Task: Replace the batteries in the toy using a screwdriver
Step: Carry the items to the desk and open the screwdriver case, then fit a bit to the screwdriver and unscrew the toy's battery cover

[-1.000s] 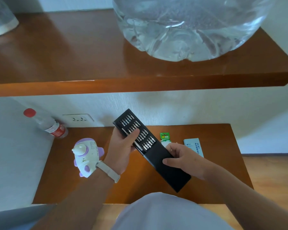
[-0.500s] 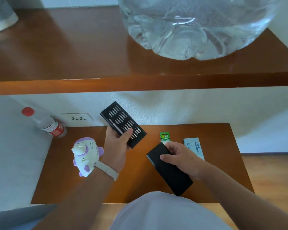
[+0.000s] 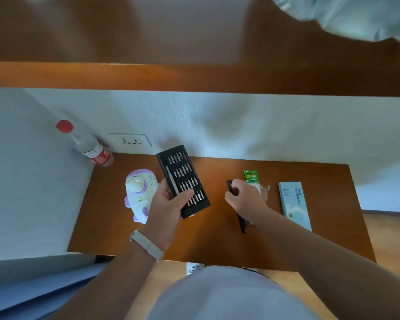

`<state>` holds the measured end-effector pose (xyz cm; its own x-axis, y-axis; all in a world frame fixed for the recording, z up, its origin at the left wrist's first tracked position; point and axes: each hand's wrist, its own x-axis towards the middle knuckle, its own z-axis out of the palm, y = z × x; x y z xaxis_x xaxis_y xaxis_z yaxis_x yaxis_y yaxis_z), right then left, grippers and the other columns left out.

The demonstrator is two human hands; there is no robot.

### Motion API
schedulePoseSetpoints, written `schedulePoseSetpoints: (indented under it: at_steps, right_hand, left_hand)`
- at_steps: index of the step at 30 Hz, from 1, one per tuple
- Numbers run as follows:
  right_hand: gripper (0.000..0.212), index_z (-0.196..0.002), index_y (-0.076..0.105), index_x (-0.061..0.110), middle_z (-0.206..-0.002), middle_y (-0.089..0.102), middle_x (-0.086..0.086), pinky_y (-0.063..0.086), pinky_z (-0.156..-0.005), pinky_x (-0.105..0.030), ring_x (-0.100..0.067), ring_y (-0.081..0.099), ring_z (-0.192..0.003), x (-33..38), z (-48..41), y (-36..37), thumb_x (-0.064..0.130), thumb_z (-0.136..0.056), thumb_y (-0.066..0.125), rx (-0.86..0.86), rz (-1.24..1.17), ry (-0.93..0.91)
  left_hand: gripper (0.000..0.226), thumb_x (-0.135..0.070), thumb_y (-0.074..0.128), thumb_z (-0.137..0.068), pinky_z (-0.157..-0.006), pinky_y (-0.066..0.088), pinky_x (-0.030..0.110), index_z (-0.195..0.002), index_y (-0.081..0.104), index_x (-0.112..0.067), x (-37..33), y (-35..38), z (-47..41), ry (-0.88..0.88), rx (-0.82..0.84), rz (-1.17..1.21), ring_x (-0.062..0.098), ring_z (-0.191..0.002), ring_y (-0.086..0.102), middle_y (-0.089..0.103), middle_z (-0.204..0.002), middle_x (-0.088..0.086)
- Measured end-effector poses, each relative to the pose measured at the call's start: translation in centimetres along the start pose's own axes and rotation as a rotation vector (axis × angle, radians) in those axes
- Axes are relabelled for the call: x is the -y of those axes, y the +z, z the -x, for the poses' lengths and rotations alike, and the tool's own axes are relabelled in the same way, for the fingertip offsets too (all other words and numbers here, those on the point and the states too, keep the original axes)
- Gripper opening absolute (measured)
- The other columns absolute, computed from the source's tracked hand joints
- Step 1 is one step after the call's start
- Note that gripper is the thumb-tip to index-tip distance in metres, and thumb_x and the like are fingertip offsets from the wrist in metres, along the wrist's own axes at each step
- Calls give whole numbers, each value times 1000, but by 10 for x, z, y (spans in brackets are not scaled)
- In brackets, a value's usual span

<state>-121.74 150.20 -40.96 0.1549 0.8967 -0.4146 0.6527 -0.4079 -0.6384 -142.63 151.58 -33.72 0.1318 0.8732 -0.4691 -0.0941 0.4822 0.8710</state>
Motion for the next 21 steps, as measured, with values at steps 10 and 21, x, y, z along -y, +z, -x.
schedulePoseSetpoints:
  at_steps: [10, 21]
  right_hand:
    - [26, -76, 40, 17, -65, 46, 3, 33, -51, -27, -17, 49, -61, -3, -39, 66, 25, -96, 56, -28, 218, 15]
    - [15, -100, 56, 21, -78, 58, 5, 52, -57, -30, -13, 59, -68, 6, -32, 73, 36, -96, 53, -51, 191, 102]
  left_hand:
    - [41, -3, 67, -89, -75, 61, 41, -125, 59, -21, 7, -46, 8, -95, 26, -21, 27, -101, 74, 76, -109, 5]
    - [36, 2, 63, -93, -70, 61, 30, -120, 62, -22, 9, -58, 6, -118, 128, -43, 24, -98, 74, 76, -105, 5]
